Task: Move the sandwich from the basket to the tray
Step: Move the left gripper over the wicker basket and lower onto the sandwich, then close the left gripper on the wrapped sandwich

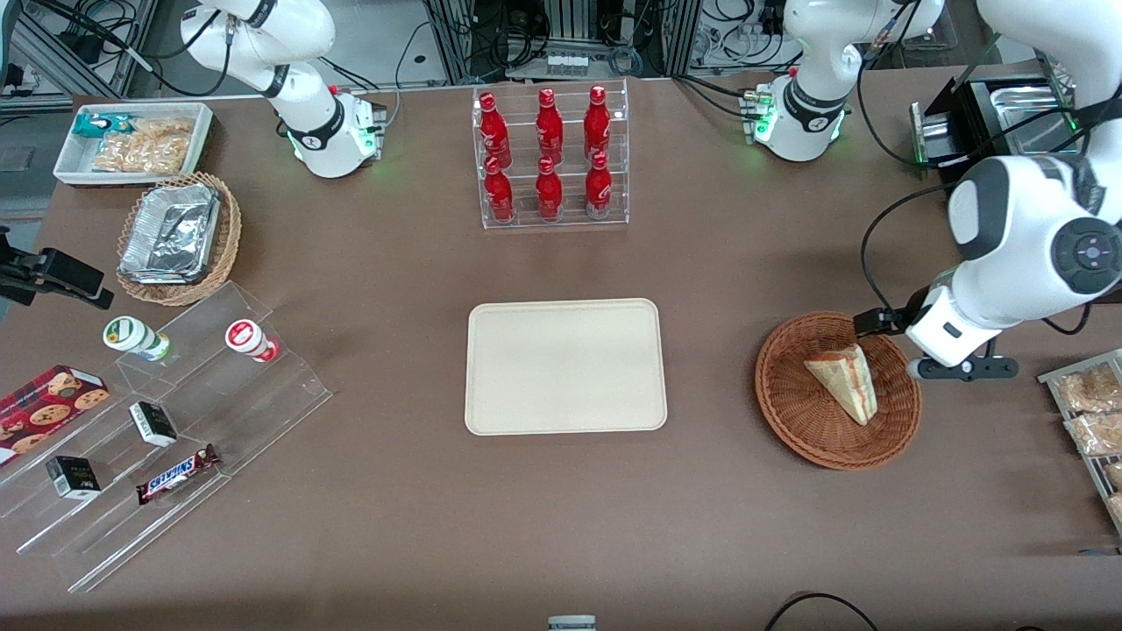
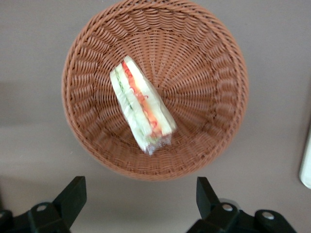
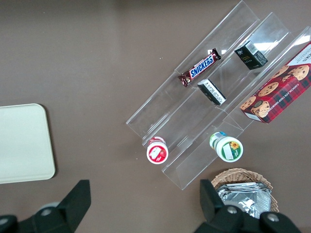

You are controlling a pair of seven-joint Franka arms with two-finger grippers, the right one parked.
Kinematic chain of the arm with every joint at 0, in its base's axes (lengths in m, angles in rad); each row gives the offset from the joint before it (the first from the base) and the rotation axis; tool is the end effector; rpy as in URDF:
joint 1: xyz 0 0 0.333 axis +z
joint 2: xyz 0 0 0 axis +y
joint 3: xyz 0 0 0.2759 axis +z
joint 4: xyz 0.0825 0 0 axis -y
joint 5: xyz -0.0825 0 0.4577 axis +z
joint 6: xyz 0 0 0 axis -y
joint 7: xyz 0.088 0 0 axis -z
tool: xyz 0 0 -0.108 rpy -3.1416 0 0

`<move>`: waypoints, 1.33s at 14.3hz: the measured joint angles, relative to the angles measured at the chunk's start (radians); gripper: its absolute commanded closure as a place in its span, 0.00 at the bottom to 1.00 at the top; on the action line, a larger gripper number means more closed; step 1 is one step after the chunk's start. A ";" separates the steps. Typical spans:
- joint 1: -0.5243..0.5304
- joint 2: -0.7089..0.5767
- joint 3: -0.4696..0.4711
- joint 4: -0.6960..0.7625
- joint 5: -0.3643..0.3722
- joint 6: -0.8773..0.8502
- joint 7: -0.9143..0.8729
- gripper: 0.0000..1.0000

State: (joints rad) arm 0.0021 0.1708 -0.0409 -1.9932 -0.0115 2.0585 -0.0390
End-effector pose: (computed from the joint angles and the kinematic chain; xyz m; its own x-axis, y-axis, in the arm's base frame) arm 0.6295 -0.0250 0.2868 0.9944 0.0057 -0.1058 0.0070 -0.9999 0.0124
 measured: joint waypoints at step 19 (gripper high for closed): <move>0.016 0.110 -0.010 -0.195 -0.045 0.439 -0.699 0.17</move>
State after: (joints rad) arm 0.0183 0.2806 -0.0511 -2.1883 -0.0565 2.4977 -0.7376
